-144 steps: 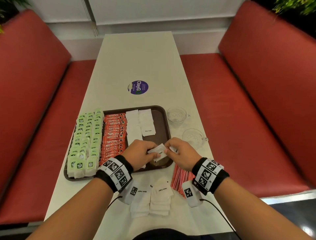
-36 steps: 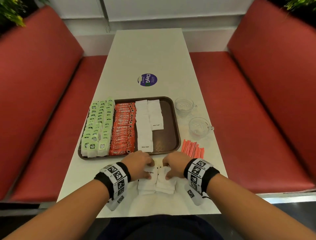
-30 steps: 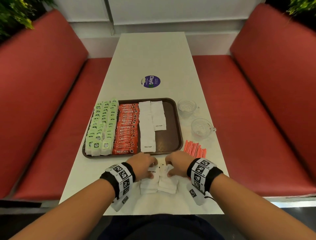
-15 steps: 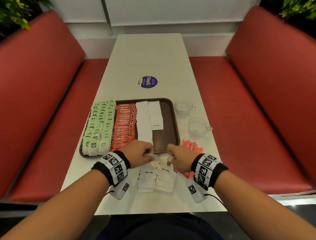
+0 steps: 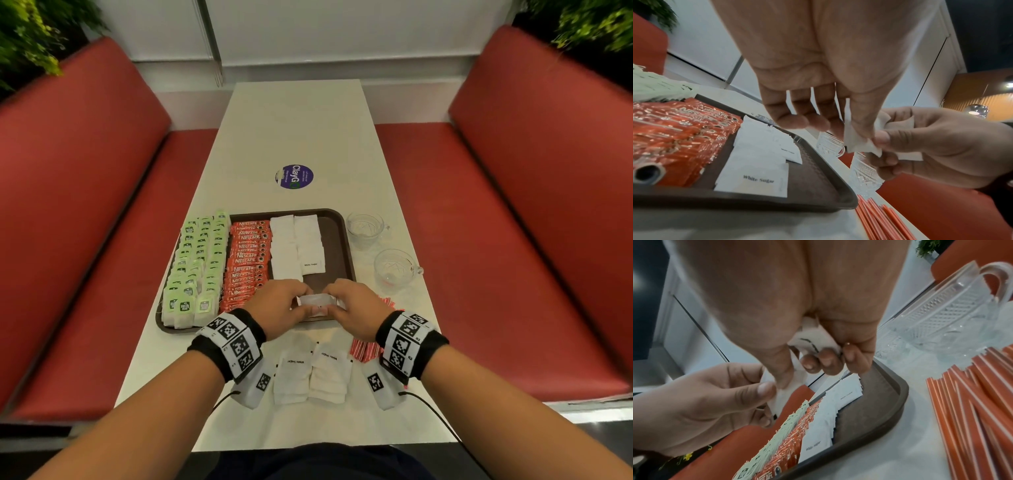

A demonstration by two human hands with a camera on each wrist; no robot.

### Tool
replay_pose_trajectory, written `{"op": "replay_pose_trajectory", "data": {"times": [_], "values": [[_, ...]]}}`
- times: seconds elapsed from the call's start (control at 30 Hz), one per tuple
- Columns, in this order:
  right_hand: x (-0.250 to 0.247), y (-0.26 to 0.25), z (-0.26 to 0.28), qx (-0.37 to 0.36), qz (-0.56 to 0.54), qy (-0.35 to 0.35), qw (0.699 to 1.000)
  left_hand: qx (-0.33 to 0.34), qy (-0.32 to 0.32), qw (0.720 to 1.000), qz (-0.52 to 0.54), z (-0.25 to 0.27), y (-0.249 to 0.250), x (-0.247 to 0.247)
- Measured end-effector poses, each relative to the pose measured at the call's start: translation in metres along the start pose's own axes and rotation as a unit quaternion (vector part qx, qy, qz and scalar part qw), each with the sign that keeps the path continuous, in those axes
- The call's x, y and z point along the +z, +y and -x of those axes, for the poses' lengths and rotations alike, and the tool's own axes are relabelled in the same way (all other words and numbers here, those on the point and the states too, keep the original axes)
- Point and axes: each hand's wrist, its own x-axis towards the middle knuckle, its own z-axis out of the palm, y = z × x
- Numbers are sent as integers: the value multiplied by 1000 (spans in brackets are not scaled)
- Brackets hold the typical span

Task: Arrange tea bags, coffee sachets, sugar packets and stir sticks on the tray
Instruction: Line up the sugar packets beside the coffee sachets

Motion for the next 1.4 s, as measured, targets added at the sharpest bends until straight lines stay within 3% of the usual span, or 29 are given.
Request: {"op": "replay_pose_trajectory", "data": {"times": [0.17,0.33,0.6,0.9,1.0,1.13,1.3,1.4], "values": [[-2,7,-3,36,-41,19,998,-16,-2,1000,-27,-17,-7,-1],[-11,13,-2,118,-139,32,983,-105,28,993,-41,-54,-26,-8],[-29,17,-9,101,-102,44,989,-114,0,985,-130,-107,-36,4],[-28,28,-9,120,-85,14,989,-156,-18,976,-152,-125,-45,9],[-27,31,-10,125,-100,25,987,-136,1,981,-139,-127,-44,10],[-25,36,-13,132,-124,24,983,-77,-68,975,-198,-124,-35,16],[-24,35,-14,148,-187,15,971,-58,-87,967,-231,-119,-33,13],[-24,32,-14,156,-199,14,967,-16,-64,988,-138,-112,-25,5]]}}
